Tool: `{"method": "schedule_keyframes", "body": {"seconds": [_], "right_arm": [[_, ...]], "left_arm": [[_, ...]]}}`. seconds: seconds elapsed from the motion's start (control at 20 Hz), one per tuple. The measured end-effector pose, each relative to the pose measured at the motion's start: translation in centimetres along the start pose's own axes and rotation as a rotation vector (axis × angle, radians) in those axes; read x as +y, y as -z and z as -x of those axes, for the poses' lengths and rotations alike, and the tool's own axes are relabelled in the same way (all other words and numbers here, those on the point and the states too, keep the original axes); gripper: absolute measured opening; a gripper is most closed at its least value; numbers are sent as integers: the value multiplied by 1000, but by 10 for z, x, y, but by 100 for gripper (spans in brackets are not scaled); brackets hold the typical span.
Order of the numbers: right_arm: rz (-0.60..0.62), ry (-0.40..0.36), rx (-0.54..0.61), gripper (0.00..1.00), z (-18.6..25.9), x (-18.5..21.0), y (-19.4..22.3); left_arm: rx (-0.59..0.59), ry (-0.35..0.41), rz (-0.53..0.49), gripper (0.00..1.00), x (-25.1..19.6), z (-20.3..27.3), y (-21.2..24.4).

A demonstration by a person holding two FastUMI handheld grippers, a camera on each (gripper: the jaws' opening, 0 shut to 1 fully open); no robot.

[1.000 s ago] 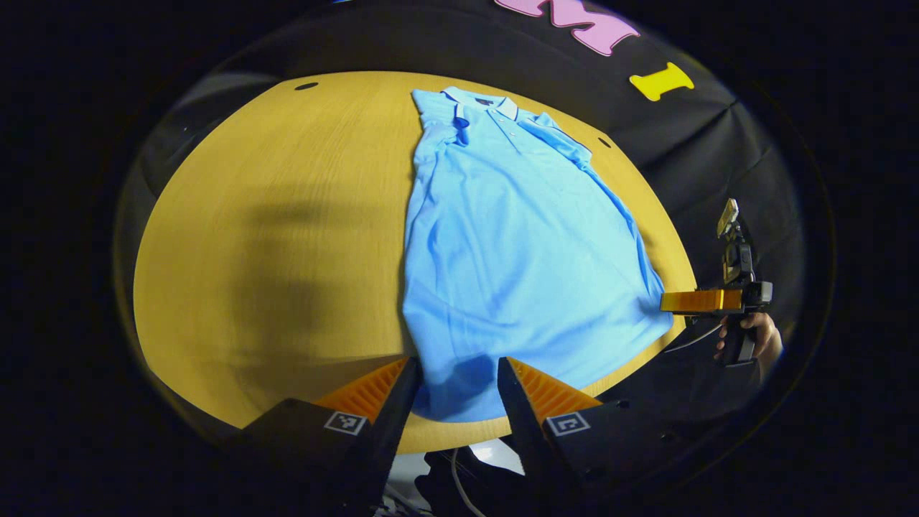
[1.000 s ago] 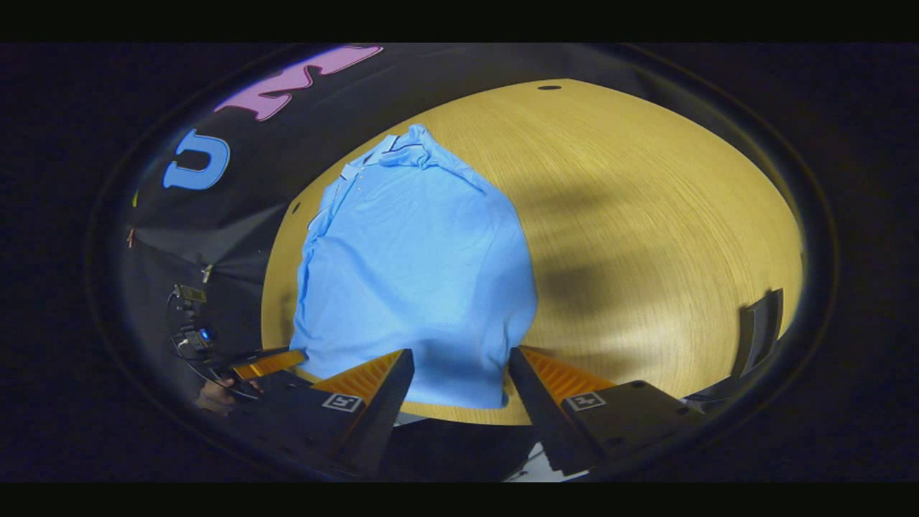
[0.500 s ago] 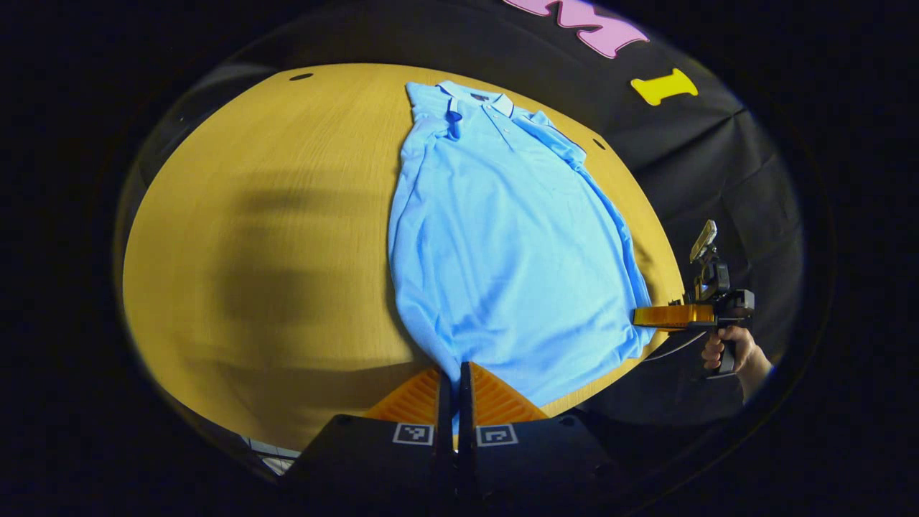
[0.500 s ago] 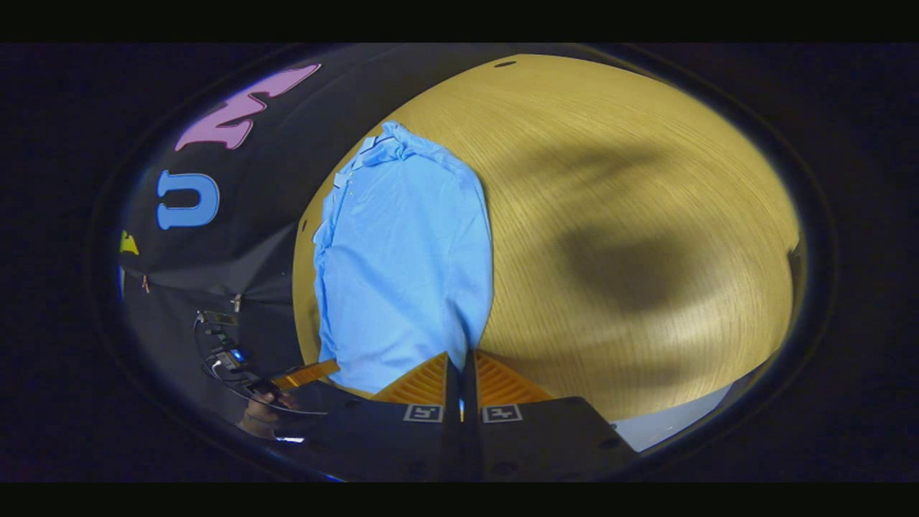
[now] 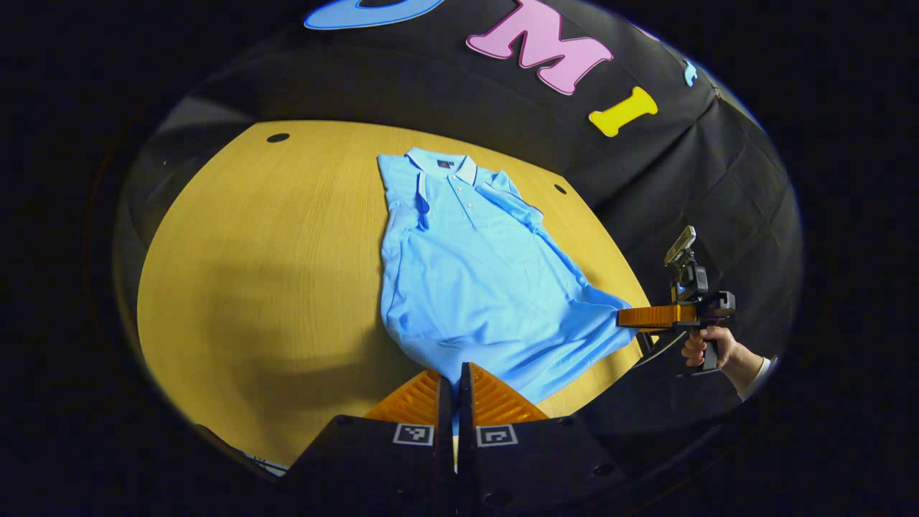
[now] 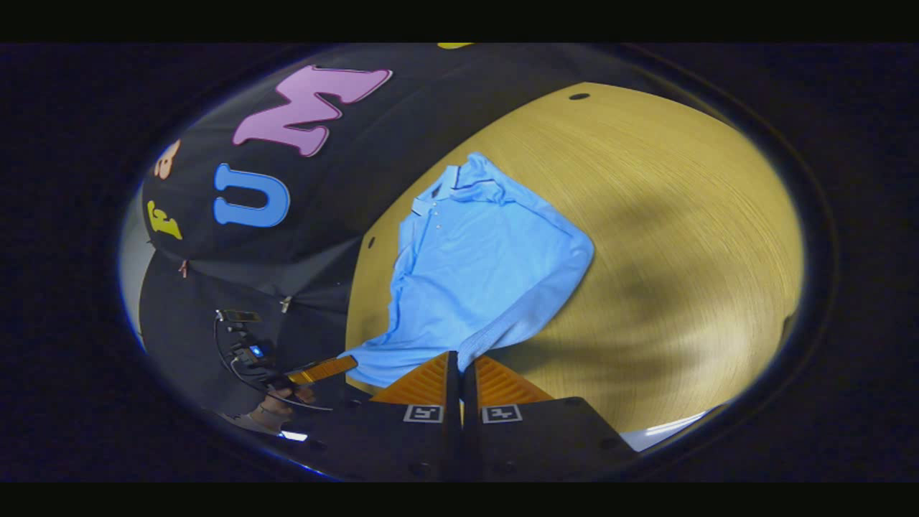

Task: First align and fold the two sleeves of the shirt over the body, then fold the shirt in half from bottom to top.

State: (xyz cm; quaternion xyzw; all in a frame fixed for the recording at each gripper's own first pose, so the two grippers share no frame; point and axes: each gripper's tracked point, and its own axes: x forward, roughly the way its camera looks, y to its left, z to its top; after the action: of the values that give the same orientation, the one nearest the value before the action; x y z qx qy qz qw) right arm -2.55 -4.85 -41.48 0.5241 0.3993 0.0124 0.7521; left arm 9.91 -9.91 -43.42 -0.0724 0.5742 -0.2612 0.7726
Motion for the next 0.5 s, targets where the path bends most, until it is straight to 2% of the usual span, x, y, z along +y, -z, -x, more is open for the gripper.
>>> {"method": "schedule_keyframes", "body": {"seconds": [0.05, 0.15, 0.2, 0.35, 0.4, 0.45, 0.5], "right_arm": [[18, -21, -12, 5, 0, 11, -11], [56, -45, -44, 1, -3, 28, -36], [82, -46, -71, 5, -5, 36, -54], [179, -81, -144, 5, -3, 66, -102], [211, -86, -166, 9, -5, 75, -120], [240, -89, -186, 5, -8, 83, -140], [265, -97, -205, 5, -11, 90, -160]], "left_arm": [[-22, 3, 4, 7, -2, 5, -14], [-77, -7, -4, 7, 0, 6, -50], [-104, -24, -11, 7, 2, 7, -69], [-183, -45, -35, 7, 0, 9, -125], [-205, -51, -42, 7, -2, 11, -145], [-226, -58, -51, 7, -3, 10, -163], [-249, -72, -62, 7, -2, 8, -183]]}}
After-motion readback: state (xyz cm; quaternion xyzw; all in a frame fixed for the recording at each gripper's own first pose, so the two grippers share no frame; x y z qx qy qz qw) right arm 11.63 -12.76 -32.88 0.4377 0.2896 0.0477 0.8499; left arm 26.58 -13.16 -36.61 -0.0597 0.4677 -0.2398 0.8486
